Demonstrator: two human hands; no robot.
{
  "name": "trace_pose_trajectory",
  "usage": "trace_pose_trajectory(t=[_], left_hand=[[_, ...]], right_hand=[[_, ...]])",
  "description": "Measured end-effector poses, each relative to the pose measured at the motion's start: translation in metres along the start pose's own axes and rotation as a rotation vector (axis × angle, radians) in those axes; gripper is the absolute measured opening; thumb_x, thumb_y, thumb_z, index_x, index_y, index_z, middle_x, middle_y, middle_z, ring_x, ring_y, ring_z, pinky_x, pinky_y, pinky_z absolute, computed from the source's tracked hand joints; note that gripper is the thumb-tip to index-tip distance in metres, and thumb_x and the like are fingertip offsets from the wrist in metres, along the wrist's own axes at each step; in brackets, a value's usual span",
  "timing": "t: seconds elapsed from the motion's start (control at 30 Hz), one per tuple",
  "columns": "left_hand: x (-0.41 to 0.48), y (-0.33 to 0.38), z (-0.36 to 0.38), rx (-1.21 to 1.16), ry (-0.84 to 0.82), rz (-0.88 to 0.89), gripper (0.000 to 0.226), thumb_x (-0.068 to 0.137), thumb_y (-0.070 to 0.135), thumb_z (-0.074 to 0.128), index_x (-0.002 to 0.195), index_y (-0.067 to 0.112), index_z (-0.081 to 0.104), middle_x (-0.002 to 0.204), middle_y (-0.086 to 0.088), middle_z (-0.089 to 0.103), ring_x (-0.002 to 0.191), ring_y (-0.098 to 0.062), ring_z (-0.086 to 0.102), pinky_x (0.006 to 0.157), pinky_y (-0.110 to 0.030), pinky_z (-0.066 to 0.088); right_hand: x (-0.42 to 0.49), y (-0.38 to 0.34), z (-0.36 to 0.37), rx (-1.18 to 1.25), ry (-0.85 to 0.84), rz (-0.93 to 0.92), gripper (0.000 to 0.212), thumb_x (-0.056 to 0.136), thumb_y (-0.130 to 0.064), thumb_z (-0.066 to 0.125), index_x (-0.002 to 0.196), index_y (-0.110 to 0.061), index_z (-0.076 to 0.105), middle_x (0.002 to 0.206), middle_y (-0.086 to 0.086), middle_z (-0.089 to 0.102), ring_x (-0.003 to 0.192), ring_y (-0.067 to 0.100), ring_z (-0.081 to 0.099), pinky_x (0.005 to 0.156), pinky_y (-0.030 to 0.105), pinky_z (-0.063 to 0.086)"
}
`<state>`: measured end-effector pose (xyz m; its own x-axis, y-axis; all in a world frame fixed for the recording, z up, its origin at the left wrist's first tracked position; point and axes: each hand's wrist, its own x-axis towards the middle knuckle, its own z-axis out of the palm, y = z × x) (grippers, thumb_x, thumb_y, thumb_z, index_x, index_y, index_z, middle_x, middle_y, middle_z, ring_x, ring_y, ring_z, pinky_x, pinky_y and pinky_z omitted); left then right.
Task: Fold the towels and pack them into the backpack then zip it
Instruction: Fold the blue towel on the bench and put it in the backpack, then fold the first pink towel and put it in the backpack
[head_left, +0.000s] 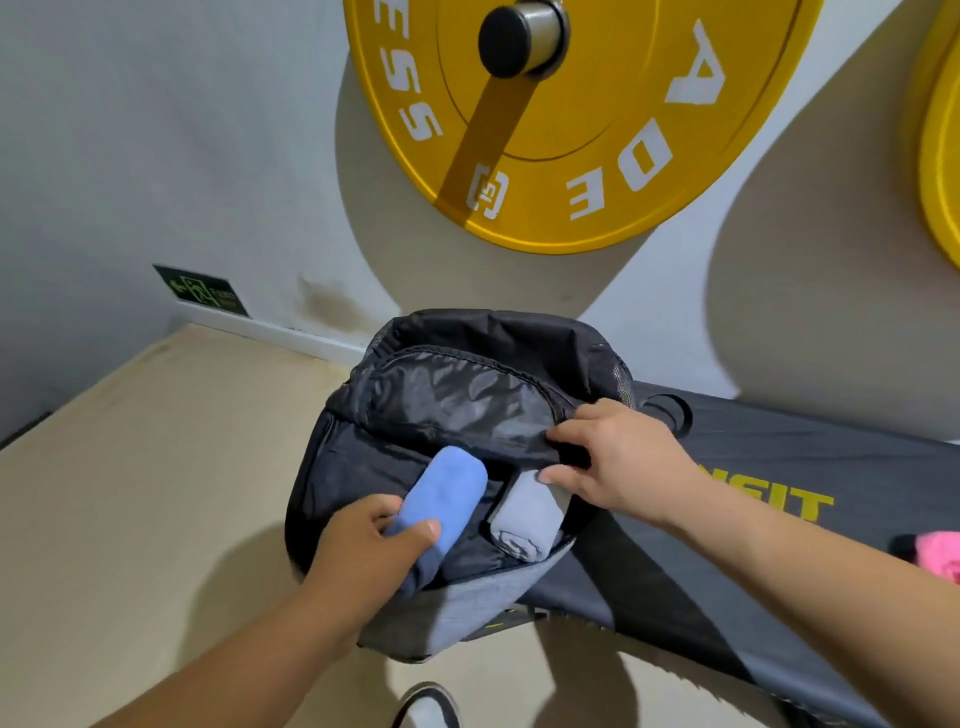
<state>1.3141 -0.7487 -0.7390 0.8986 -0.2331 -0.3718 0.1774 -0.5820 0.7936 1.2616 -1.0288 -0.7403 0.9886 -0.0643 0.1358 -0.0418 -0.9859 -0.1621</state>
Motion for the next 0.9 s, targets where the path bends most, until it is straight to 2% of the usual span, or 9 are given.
trace_pose_trajectory(t=[0.1, 0.27, 0.33, 0.5, 0.63, 0.7, 0.77, 0.8, 0.9], left_hand=[[0.006, -0.001, 0.014, 0.014, -0.048, 0.024, 0.028, 0.090, 0.022, 0.072, 0.076, 0.000, 0.060, 0.059, -0.009, 0.067, 0.048, -0.016, 0.057, 0.058, -0.028, 0.050], [0.033, 0.021, 0.030, -0.022, -0.028, 0.059, 0.041, 0.091, 0.023, 0.068, 0.063, 0.011, 0.042, 0.051, -0.005, 0.045, 0.049, -0.015, 0.039, 0.048, -0.021, 0.033], [0.050, 0.029, 0.040, -0.086, -0.037, 0.065, 0.043, 0.093, 0.024, 0.069, 0.060, 0.005, 0.048, 0.052, -0.013, 0.046, 0.051, -0.020, 0.044, 0.051, -0.024, 0.036], [0.074, 0.020, 0.058, 0.104, -0.052, 0.075, 0.059, 0.082, 0.051, 0.067, 0.068, -0.005, 0.058, 0.062, -0.025, 0.066, 0.059, -0.037, 0.068, 0.059, -0.045, 0.061], [0.056, 0.026, 0.053, 0.214, 0.034, 0.146, 0.044, 0.091, 0.043, 0.064, 0.067, 0.011, 0.048, 0.067, -0.014, 0.053, 0.067, -0.028, 0.057, 0.066, -0.044, 0.051], [0.045, 0.036, 0.050, 0.323, 0.075, 0.242, 0.028, 0.095, 0.036, 0.062, 0.074, 0.020, 0.052, 0.083, -0.004, 0.053, 0.084, -0.031, 0.059, 0.071, -0.039, 0.045], [0.028, 0.053, 0.050, 0.378, 0.070, 0.326, 0.006, 0.095, 0.030, 0.062, 0.095, 0.024, 0.062, 0.104, 0.001, 0.056, 0.100, -0.023, 0.058, 0.085, -0.033, 0.048], [0.019, 0.065, 0.055, 0.376, 0.048, 0.371, 0.009, 0.095, 0.028, 0.063, 0.101, 0.023, 0.066, 0.108, 0.003, 0.059, 0.100, -0.019, 0.060, 0.088, -0.033, 0.049], [-0.012, 0.106, 0.082, 0.387, -0.054, 0.483, 0.009, 0.091, 0.023, 0.064, 0.087, 0.025, 0.072, 0.089, 0.009, 0.071, 0.083, -0.011, 0.067, 0.078, -0.029, 0.054]], right_hand=[[0.002, 0.000, 0.009, -0.030, 0.176, -0.079, 0.035, 0.091, -0.055, 0.054, 0.092, -0.025, 0.072, 0.084, -0.006, 0.061, 0.088, 0.022, 0.063, 0.058, 0.030, 0.048], [0.013, -0.010, -0.006, 0.159, 0.352, -0.001, 0.034, 0.095, -0.051, 0.053, 0.080, -0.023, 0.064, 0.078, -0.008, 0.050, 0.083, 0.018, 0.056, 0.059, 0.034, 0.047], [0.013, -0.012, -0.009, 0.190, 0.369, 0.024, 0.034, 0.095, -0.051, 0.054, 0.079, -0.023, 0.063, 0.078, -0.008, 0.048, 0.082, 0.018, 0.055, 0.059, 0.034, 0.047], [0.000, -0.007, 0.001, 0.077, 0.068, 0.101, 0.036, 0.094, -0.060, 0.053, 0.108, -0.031, 0.069, 0.097, -0.005, 0.053, 0.104, 0.020, 0.053, 0.071, 0.033, 0.047], [-0.015, -0.006, -0.006, 0.150, -0.067, 0.116, 0.047, 0.096, -0.059, 0.050, 0.136, -0.034, 0.057, 0.117, -0.005, 0.056, 0.118, 0.020, 0.049, 0.090, 0.039, 0.052], [-0.026, -0.005, -0.015, 0.213, -0.058, 0.149, 0.046, 0.095, -0.058, 0.051, 0.132, -0.033, 0.058, 0.114, -0.005, 0.056, 0.117, 0.020, 0.054, 0.091, 0.043, 0.053], [-0.041, 0.000, -0.027, 0.256, -0.048, 0.207, 0.041, 0.093, -0.056, 0.053, 0.123, -0.030, 0.063, 0.111, -0.004, 0.057, 0.112, 0.022, 0.058, 0.089, 0.043, 0.054], [-0.050, 0.005, -0.033, 0.258, -0.048, 0.239, 0.039, 0.093, -0.055, 0.054, 0.119, -0.028, 0.064, 0.111, -0.004, 0.058, 0.111, 0.022, 0.059, 0.089, 0.043, 0.054], [-0.081, 0.026, -0.048, 0.252, -0.066, 0.344, 0.032, 0.092, -0.052, 0.056, 0.108, -0.026, 0.068, 0.110, -0.001, 0.062, 0.108, 0.025, 0.062, 0.088, 0.042, 0.055]])
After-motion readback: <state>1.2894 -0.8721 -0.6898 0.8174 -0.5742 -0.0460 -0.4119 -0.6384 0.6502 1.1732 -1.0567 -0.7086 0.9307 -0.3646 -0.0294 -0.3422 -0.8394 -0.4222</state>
